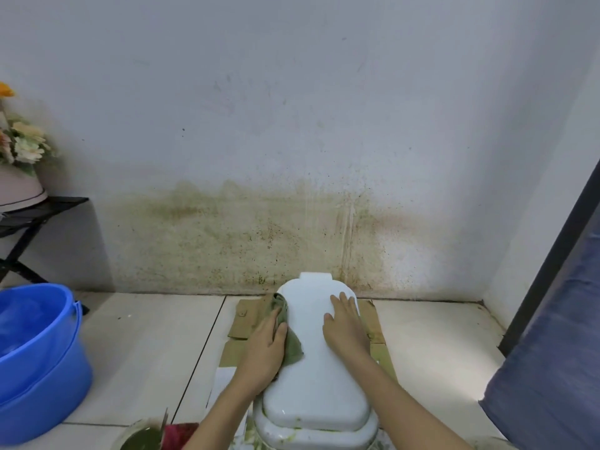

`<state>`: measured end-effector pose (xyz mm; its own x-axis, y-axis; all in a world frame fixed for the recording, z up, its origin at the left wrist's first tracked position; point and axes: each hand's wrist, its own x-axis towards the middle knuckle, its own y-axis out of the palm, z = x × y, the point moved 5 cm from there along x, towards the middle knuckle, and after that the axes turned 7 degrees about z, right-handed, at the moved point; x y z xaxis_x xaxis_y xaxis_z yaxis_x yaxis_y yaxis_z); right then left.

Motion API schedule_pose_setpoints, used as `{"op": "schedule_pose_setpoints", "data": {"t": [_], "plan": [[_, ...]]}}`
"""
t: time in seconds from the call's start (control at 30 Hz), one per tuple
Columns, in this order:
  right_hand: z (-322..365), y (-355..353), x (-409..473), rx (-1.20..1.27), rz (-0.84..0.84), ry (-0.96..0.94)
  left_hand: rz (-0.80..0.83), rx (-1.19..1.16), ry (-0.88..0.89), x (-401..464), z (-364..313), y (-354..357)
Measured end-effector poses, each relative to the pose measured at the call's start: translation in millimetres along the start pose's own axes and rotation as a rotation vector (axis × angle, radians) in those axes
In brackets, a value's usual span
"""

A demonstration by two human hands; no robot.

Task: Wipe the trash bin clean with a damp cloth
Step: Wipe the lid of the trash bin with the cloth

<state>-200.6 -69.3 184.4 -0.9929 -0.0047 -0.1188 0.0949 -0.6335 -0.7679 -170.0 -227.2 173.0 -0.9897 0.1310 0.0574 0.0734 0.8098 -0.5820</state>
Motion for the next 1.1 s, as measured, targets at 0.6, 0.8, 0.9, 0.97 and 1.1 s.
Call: {"op": "schedule_pose_setpoints", "data": {"t": [0.6,0.8,0.9,0.97,1.1], "plan": [[-12,18,-87,-0.219,-0.053,0.115,-0.011,-0.014,-0.008,-111,0,16],[-15,14,-88,-0.158,-0.154,0.177,0.080,-0.147,-0.068,-19,-9,0],[-18,13,-88,-0.070,-0.165,0.232,0.043,-0.072,-0.050,-33,-5,3],[-20,14,-87,-0.040,-0.165,0.251,0.036,-0.064,-0.041,-64,-1,10],[-21,16,-88,-0.008,-0.145,0.250,-0.027,0.039,0.032,-114,1,21]]}}
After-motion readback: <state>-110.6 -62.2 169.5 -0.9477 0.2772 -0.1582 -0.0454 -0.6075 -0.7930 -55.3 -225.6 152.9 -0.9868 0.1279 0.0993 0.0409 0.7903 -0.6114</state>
